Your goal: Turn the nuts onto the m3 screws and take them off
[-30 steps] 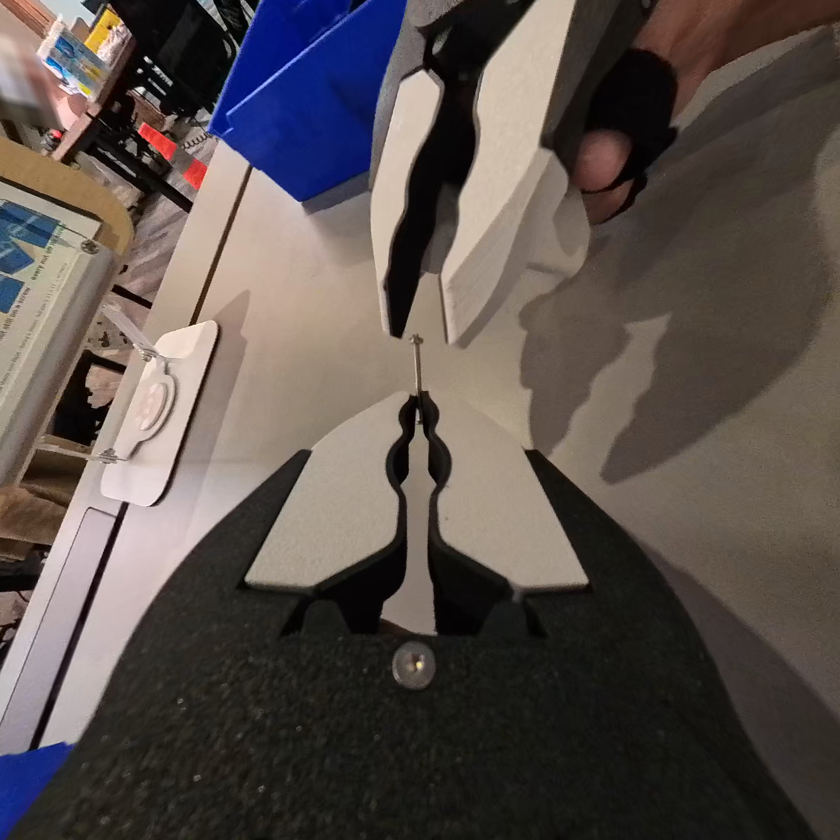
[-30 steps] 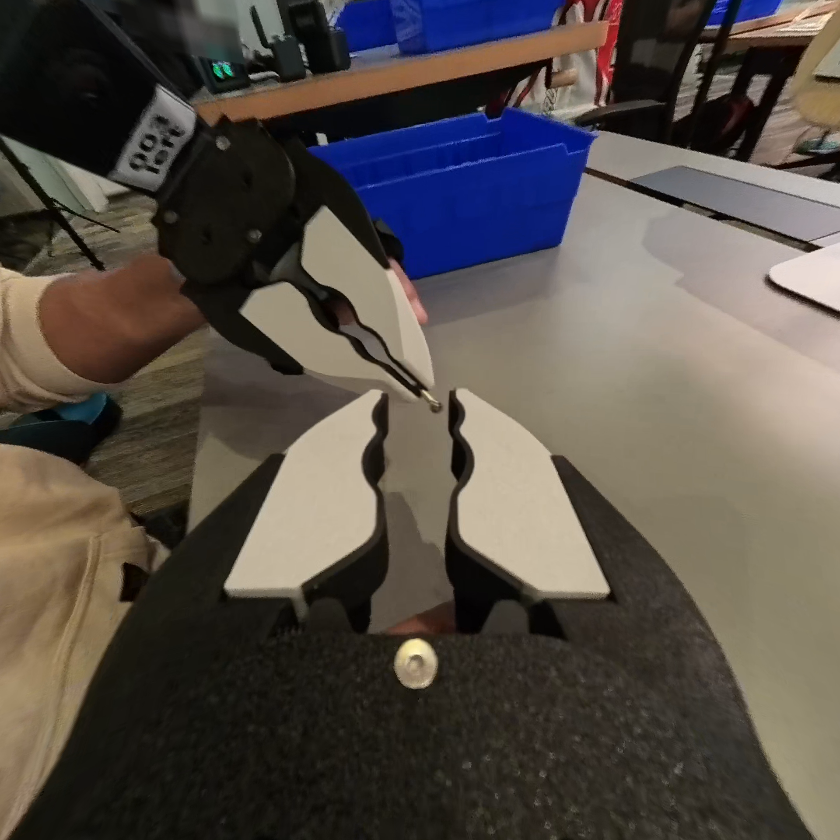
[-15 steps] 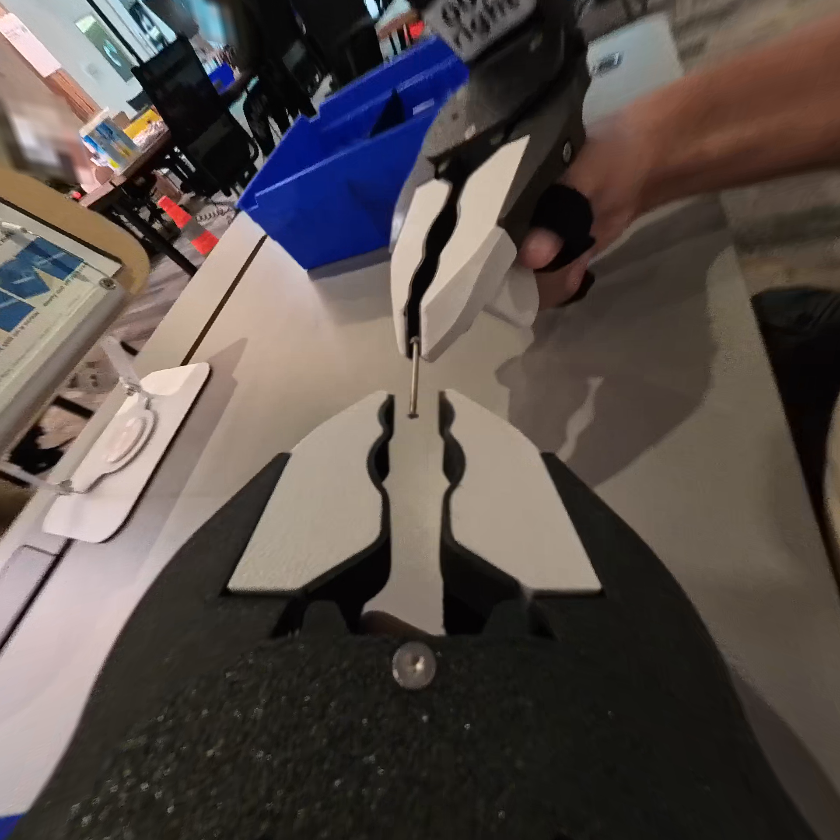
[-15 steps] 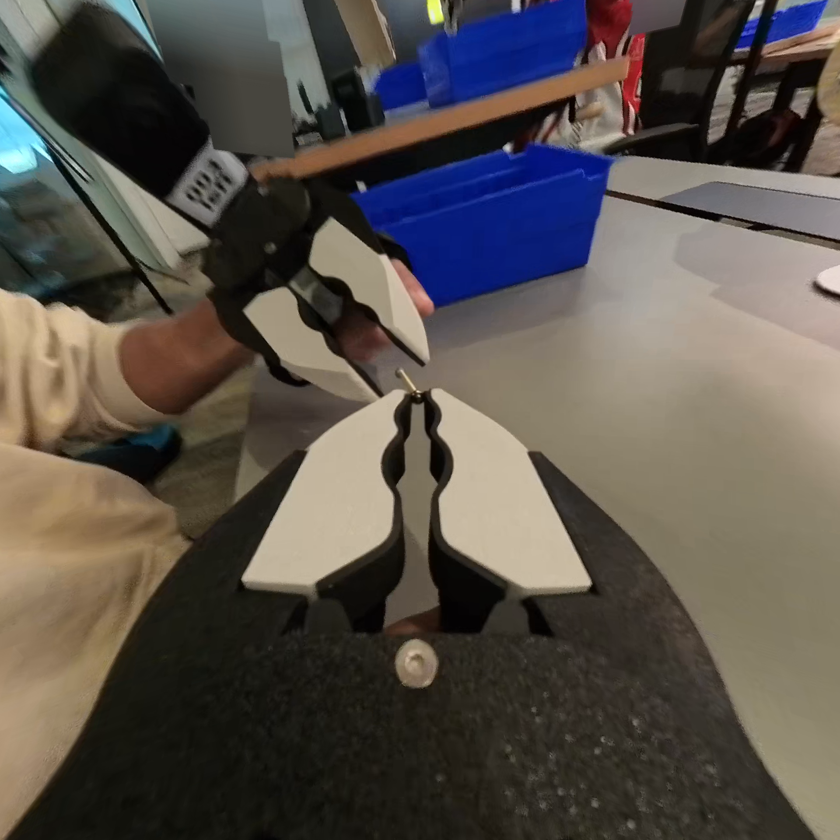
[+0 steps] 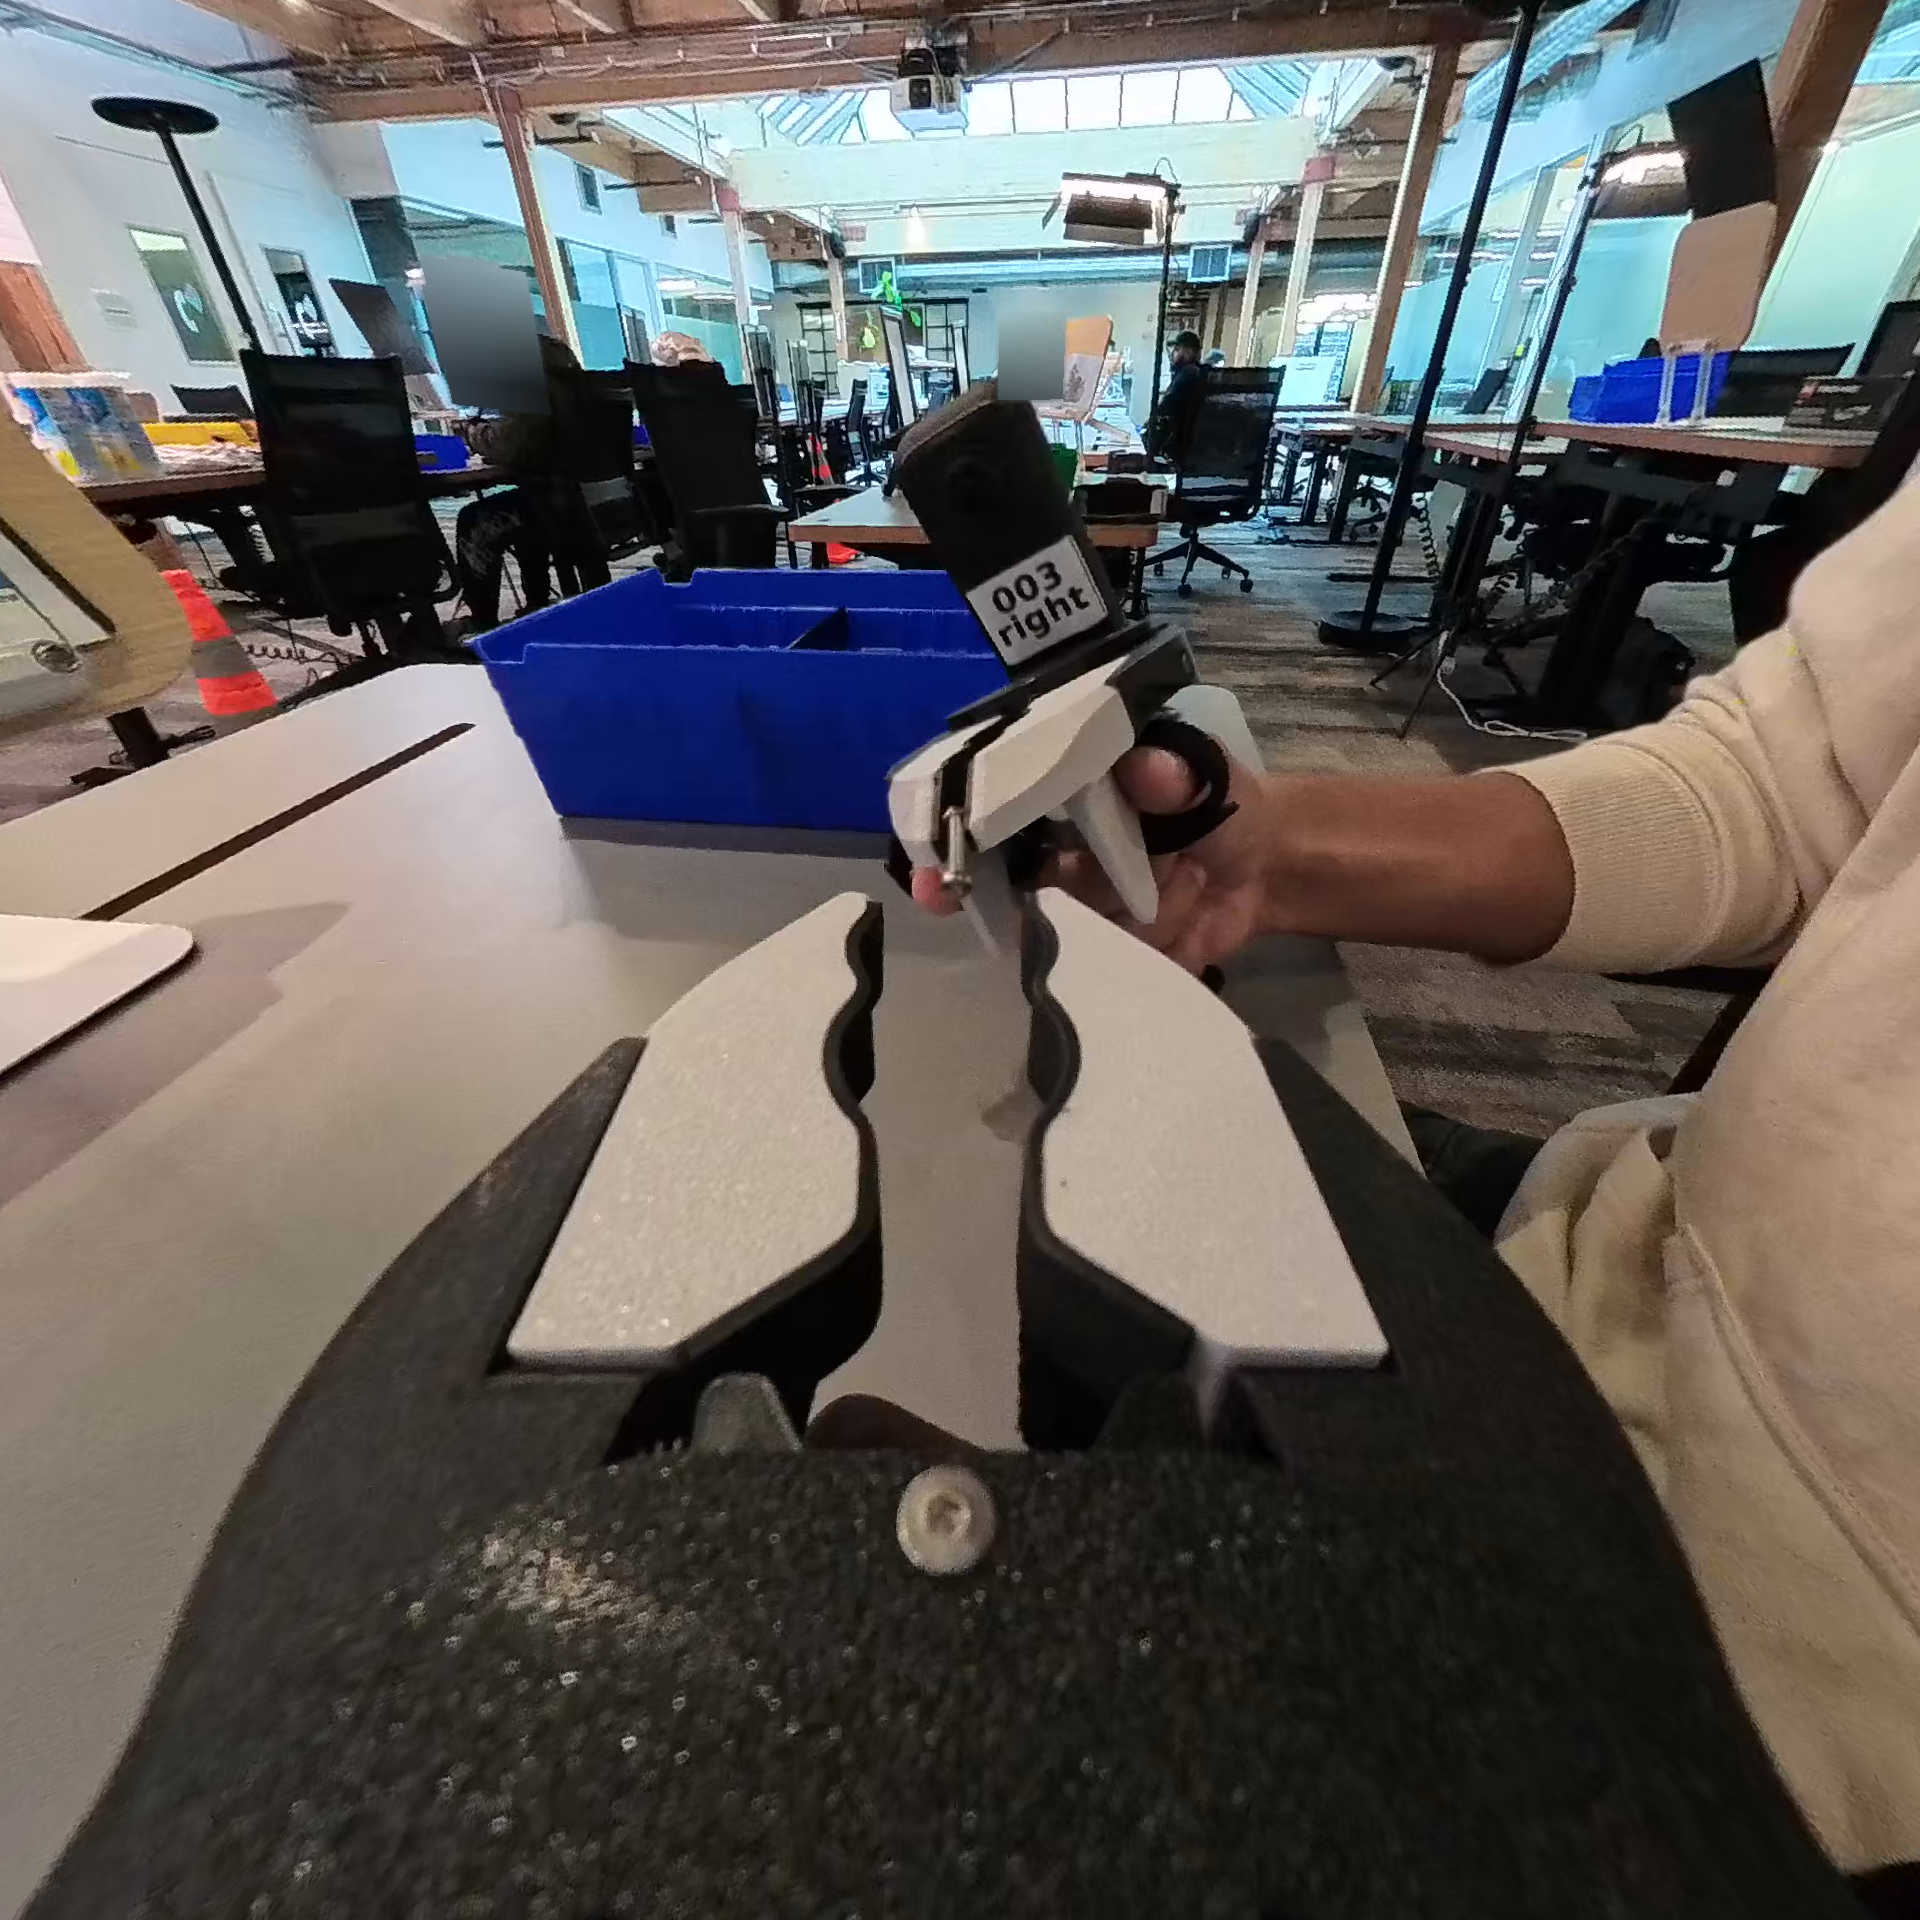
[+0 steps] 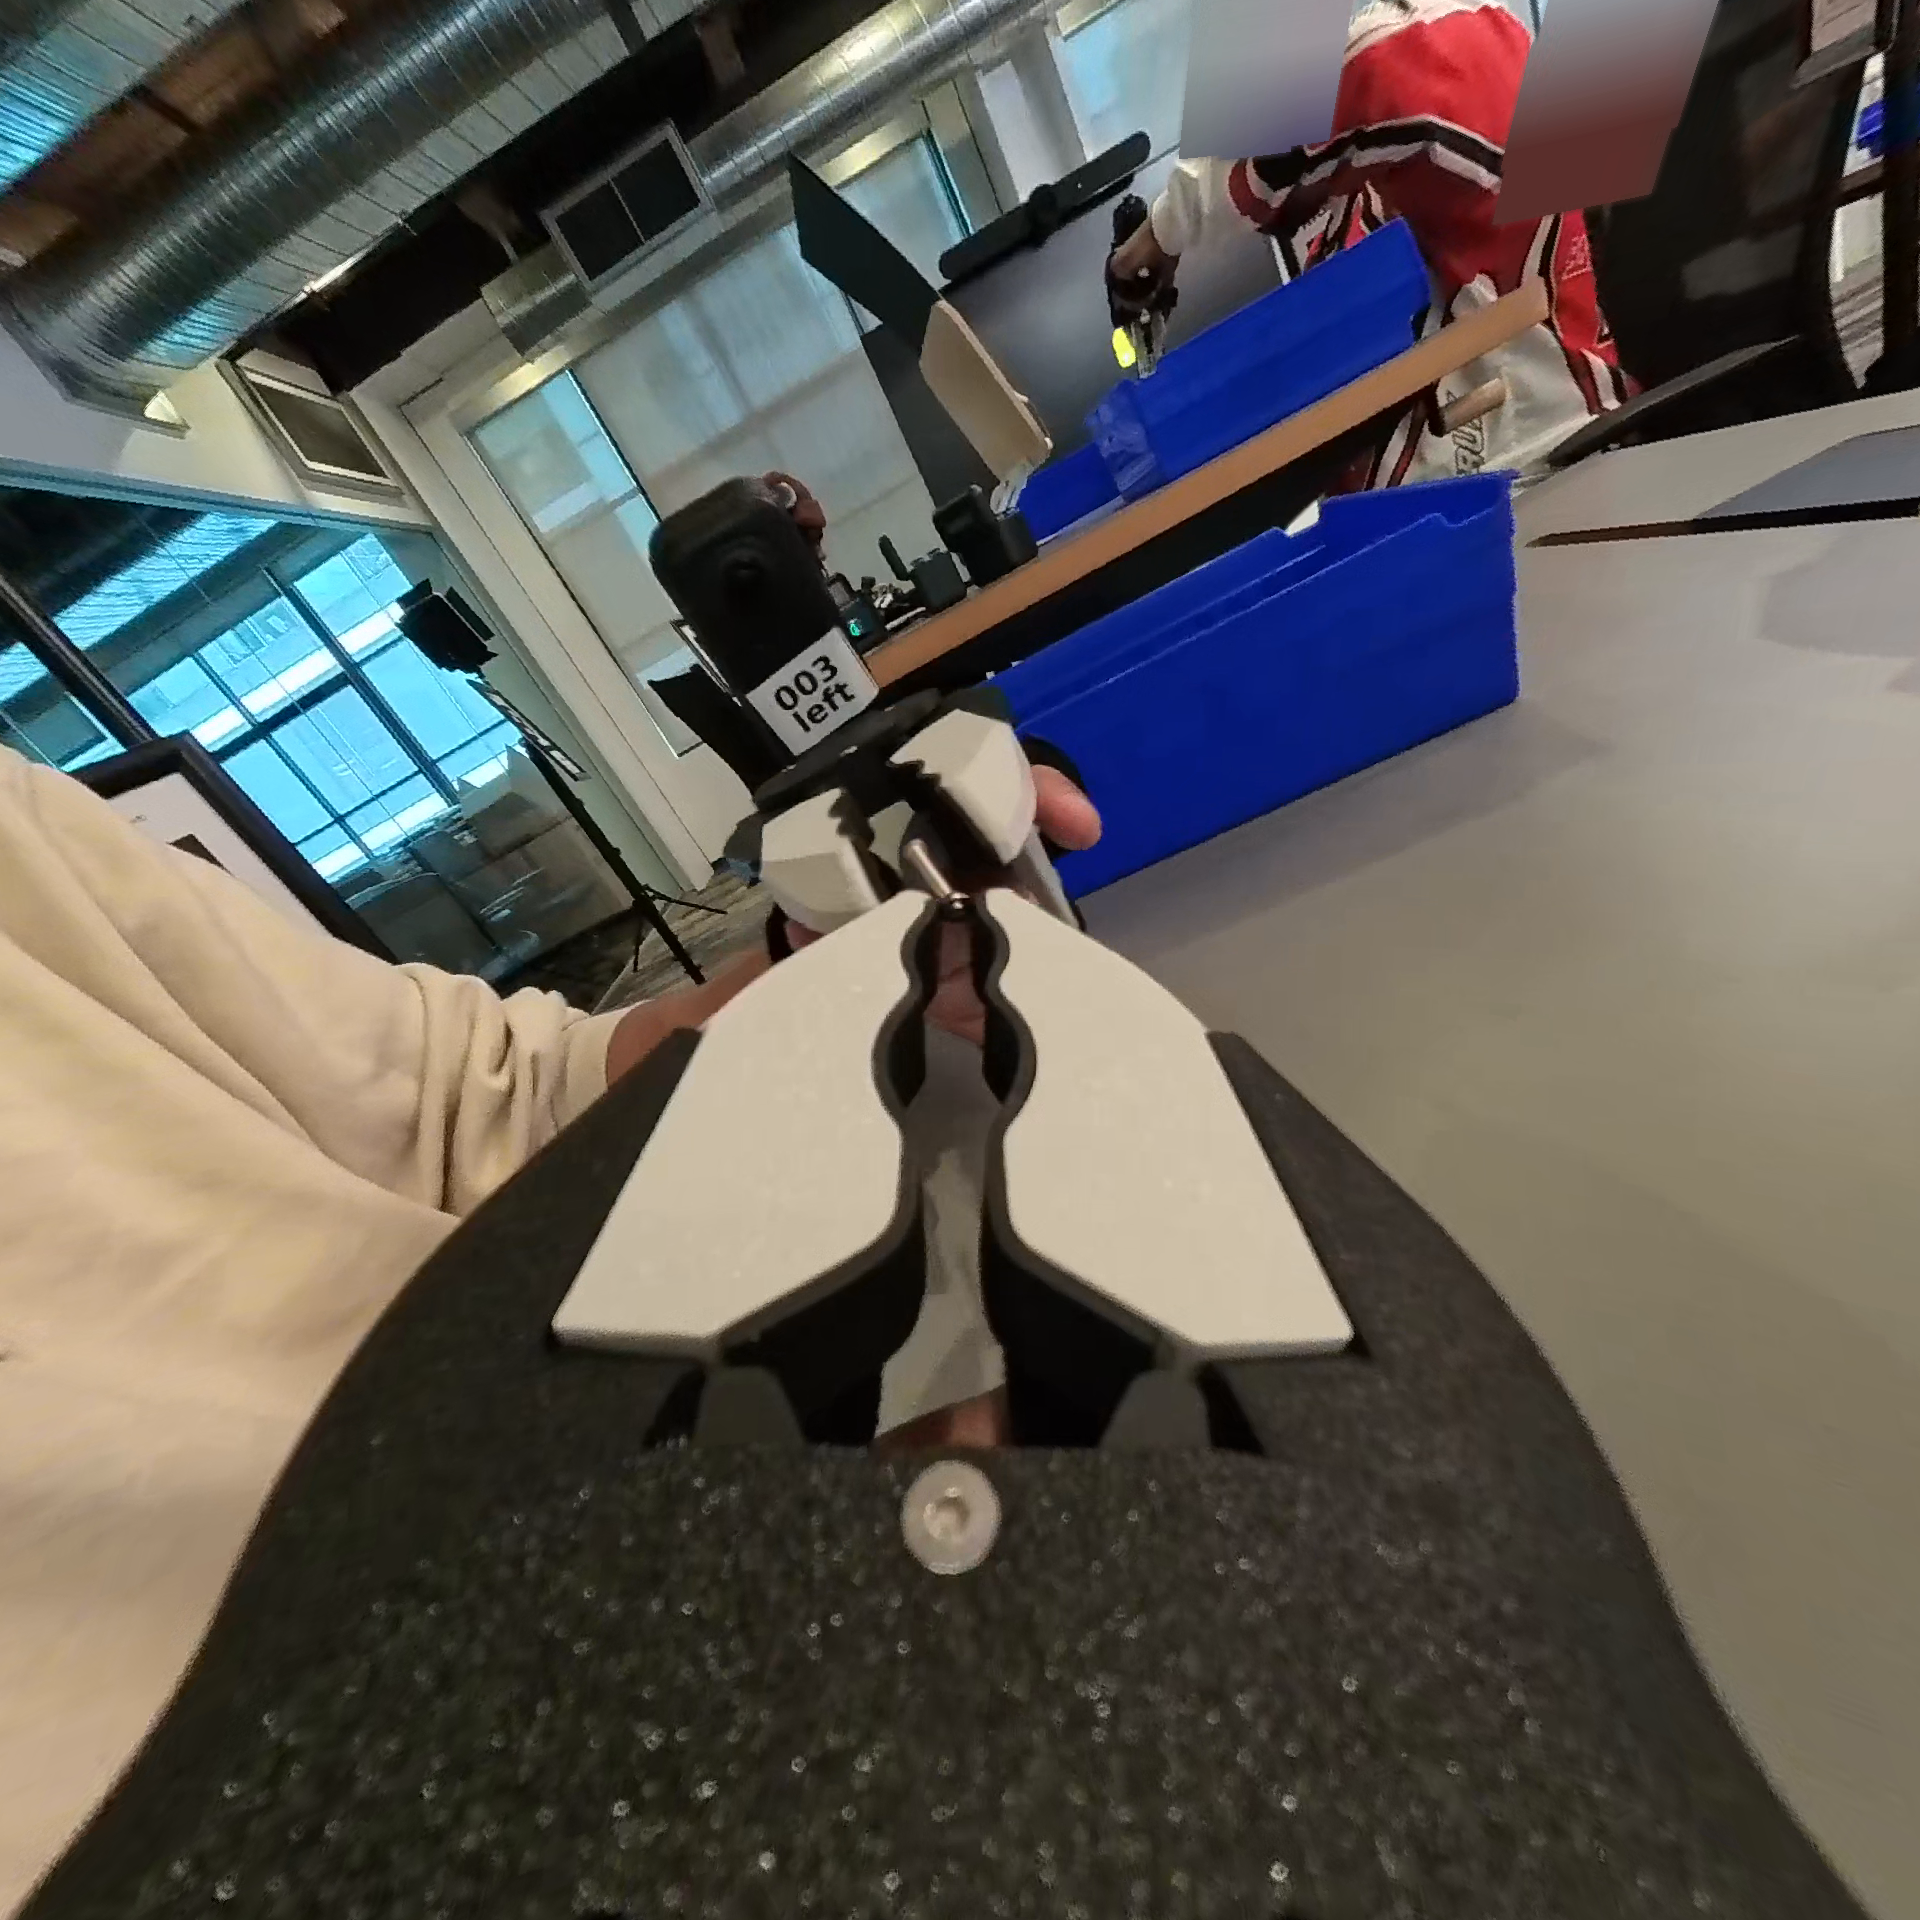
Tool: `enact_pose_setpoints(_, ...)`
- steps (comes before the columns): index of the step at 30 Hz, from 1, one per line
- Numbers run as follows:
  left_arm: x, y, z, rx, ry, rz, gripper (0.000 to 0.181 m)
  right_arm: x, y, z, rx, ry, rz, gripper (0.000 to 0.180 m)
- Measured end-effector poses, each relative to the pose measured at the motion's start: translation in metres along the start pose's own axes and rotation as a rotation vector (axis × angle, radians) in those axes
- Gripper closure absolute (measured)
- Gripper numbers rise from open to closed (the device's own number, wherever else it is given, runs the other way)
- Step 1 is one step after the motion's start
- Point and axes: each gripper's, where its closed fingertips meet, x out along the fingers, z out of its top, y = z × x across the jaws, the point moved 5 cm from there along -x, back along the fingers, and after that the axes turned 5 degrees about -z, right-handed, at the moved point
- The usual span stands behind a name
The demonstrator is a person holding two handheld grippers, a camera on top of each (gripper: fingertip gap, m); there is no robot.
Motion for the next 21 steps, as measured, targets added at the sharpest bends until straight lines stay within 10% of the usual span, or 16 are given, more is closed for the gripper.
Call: enact_pose_setpoints(21, -0.0035, 0.0023, 0.0001, -0.075, -0.046, -0.095, 0.177, -0.0001, 0.0089, 0.0036, -0.060, 0.078, 0.044, 0.151)
